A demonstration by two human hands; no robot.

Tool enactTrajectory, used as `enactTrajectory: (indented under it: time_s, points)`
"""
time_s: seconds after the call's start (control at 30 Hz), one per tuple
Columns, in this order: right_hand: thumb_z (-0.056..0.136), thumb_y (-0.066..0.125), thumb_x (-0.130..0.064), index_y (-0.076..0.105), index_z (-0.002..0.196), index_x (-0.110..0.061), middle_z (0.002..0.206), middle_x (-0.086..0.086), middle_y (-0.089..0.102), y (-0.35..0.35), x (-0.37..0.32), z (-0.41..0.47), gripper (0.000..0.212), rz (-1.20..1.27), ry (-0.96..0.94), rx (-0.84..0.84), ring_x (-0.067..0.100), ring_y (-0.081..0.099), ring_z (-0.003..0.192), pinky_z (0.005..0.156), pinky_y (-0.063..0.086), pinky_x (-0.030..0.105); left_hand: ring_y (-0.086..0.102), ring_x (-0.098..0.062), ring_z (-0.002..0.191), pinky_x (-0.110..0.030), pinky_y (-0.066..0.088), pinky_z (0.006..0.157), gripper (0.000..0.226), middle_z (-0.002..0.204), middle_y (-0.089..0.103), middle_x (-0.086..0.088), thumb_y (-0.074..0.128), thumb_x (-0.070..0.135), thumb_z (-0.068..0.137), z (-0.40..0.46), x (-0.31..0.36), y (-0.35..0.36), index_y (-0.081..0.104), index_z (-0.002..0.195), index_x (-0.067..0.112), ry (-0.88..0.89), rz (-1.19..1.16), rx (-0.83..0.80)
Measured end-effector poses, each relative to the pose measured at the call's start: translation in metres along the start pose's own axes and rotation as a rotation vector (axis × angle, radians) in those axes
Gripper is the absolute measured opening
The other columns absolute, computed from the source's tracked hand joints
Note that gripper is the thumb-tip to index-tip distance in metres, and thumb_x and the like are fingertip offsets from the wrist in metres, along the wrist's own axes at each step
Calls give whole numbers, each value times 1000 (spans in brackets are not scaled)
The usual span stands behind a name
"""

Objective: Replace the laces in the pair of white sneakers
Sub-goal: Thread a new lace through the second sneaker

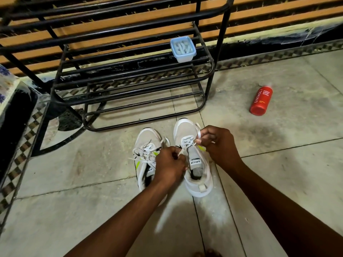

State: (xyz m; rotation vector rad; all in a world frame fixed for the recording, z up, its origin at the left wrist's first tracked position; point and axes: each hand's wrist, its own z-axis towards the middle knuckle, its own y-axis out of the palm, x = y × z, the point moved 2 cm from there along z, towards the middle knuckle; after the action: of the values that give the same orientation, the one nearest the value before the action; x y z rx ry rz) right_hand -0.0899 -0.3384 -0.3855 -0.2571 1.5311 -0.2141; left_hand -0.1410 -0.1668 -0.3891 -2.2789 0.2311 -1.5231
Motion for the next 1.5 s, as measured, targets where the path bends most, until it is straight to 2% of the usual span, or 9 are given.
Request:
enactTrajectory:
  time_s: [0.27, 0.37, 0.5, 0.67, 0.73, 0.9, 1.1, 1.37, 1.5]
  points:
    - [88, 66, 8, 63, 69, -9, 56, -21, 59, 31, 0, 2, 26, -272, -166, -8, -14, 59, 59, 57, 36, 4, 72, -22, 59, -34, 59, 61, 19, 69, 75, -7, 56, 2, 97, -3, 0, -3, 72, 88, 10, 37, 11, -28]
    - [81, 70, 6, 68, 68, -15, 57, -21, 63, 35, 4, 6, 24, -293, -105, 7, -10, 62, 58, 57, 40, 8, 70, -17, 56, -28, 55, 57, 20, 69, 75, -6, 56, 4, 97, -7, 0, -6, 70, 88, 13, 87, 41, -32]
    - [75, 56, -20, 71, 70, -17, 66, -6, 72, 41, -2, 1, 16, -253, -84, 1, 8, 70, 67, 63, 52, 26, 73, -24, 62, -39, 60, 65, 20, 72, 76, -5, 58, 5, 97, -3, -6, -6, 71, 89, 16, 97, 35, -46]
    - [75, 51, -23, 67, 64, -16, 65, -6, 72, 36, -8, 0, 20, -260, -118, -50, 6, 68, 64, 61, 50, 22, 74, -17, 60, -41, 62, 67, 13, 83, 75, -13, 59, 6, 100, -1, -9, -5, 70, 96, 11, 91, 17, -57]
    - [77, 53, -12, 61, 60, -23, 61, -10, 68, 32, -7, 5, 21, -343, -149, -92, 9, 71, 66, 61, 55, 31, 74, -16, 59, -41, 63, 67, 11, 86, 74, -17, 59, 7, 101, 0, -8, -3, 69, 97, 10, 76, 1, -67]
    - [69, 50, -26, 67, 69, -25, 59, 1, 59, 27, -7, 15, 17, -807, -357, -267, 31, 60, 66, 59, 48, 33, 74, -19, 59, -50, 62, 67, 12, 85, 70, -21, 60, 9, 100, 2, -7, 2, 68, 91, 12, 92, 25, -72]
    - [73, 39, -34, 51, 67, -33, 58, -8, 46, 27, -3, 17, 13, -725, -362, -300, 20, 40, 57, 57, 49, 33, 67, -34, 70, -52, 57, 67, 28, 75, 69, -14, 53, 33, 84, 9, 0, 4, 66, 87, 9, 193, 200, -134]
    - [76, 69, -6, 63, 64, -19, 59, -6, 64, 17, -1, 14, 19, -543, -216, -194, 18, 61, 58, 60, 53, 38, 71, -28, 74, -50, 59, 74, 29, 76, 73, -4, 56, 42, 84, 8, -1, 3, 70, 92, 19, 166, 137, -136]
    - [83, 71, -5, 69, 71, -20, 62, -11, 64, 18, 4, 3, 20, -456, -211, -91, 11, 61, 59, 61, 52, 33, 73, -23, 72, -49, 60, 74, 12, 77, 75, -2, 64, 28, 93, 7, -1, 6, 71, 94, 19, 158, 97, -120]
